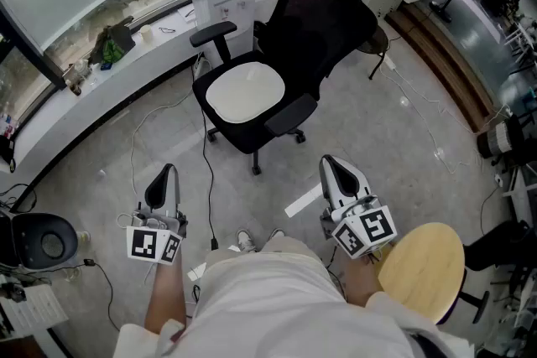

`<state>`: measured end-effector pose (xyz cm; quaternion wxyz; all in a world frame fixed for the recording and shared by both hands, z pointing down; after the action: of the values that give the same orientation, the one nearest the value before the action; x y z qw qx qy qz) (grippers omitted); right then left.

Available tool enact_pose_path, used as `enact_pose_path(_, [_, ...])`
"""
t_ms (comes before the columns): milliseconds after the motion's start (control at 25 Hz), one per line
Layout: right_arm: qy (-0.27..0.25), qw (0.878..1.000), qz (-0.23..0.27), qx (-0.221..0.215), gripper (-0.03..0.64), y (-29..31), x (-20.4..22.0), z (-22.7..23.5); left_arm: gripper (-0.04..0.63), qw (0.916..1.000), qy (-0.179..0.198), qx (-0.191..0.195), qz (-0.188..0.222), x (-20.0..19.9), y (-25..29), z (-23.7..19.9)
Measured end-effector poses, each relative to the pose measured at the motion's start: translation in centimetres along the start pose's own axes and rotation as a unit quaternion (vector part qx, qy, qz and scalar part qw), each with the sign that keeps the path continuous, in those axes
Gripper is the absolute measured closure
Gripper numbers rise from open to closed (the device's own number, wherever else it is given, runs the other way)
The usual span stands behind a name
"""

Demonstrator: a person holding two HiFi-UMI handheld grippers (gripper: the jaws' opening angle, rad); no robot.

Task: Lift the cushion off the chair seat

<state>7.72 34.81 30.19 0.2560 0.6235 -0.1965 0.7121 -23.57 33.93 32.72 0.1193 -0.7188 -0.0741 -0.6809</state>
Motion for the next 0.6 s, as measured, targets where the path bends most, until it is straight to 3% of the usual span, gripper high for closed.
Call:
enact_pose_path(360, [-0.011, 1.0, -0.006, -0.006, 0.617, 0.2, -0.3, 0.8, 0.58, 0.9999, -0.003, -0.015, 0.005, -0.5, 0.2, -0.1])
enact_pose_path(600, [0.019, 0.999, 0.018, -0.026, 0.617, -0.3, -0.8, 1.5, 0.578, 0.9992, -0.022, -0.021, 0.028, -1.1, 0.4, -0.5])
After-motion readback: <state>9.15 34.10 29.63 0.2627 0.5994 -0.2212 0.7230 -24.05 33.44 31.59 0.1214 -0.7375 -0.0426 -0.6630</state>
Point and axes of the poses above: the fingertips, and each gripper's own axes: y forward along the fingers, z to its right, x out of its underside, the point moved 1 cm from there along -y, backward along the fingers, and after that the axes turned 10 degrees about -x, right-handed, at the moved point
